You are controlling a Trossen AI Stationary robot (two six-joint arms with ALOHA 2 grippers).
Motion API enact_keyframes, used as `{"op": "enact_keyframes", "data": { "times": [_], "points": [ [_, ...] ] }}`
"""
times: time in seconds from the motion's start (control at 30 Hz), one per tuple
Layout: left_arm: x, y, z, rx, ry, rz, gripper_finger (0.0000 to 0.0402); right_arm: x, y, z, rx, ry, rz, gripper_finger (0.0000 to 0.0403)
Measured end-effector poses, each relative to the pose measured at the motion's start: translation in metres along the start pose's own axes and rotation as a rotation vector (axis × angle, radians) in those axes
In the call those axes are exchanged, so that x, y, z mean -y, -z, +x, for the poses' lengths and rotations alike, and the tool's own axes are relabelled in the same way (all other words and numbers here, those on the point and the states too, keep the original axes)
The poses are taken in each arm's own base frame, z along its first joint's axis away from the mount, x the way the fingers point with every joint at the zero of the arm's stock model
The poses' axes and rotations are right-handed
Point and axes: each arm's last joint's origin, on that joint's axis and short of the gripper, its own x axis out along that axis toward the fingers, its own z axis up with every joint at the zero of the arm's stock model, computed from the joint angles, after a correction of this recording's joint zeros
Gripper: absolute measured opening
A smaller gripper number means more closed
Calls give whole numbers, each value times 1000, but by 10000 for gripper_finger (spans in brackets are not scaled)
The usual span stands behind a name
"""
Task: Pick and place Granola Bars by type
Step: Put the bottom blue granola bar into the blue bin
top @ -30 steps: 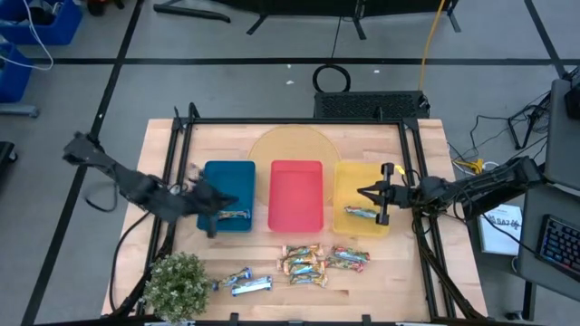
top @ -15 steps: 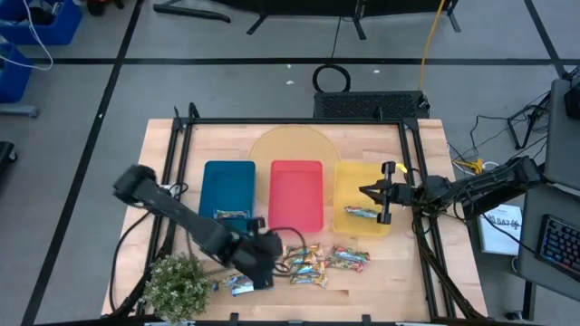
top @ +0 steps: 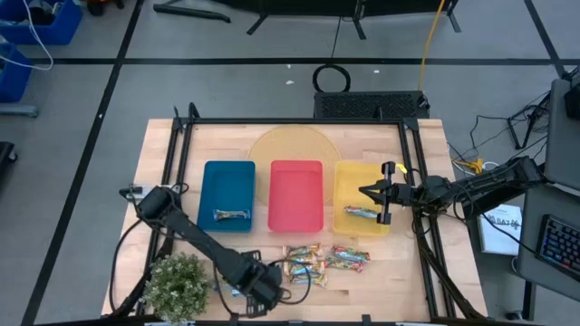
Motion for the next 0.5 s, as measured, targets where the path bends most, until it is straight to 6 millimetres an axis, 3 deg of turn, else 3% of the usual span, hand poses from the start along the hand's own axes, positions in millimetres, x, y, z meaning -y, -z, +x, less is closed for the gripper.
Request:
{"op": "enact_keyframes", "data": {
  "times": [0.33, 0.5],
  "points": [
    [0, 4, 38, -31, -120, 19, 244, 0, 0, 0, -5, -1, -6, 0],
    [1, 3, 47, -45, -124, 44, 243, 0, 1, 0, -7, -2, -5, 0]
  ]
}}
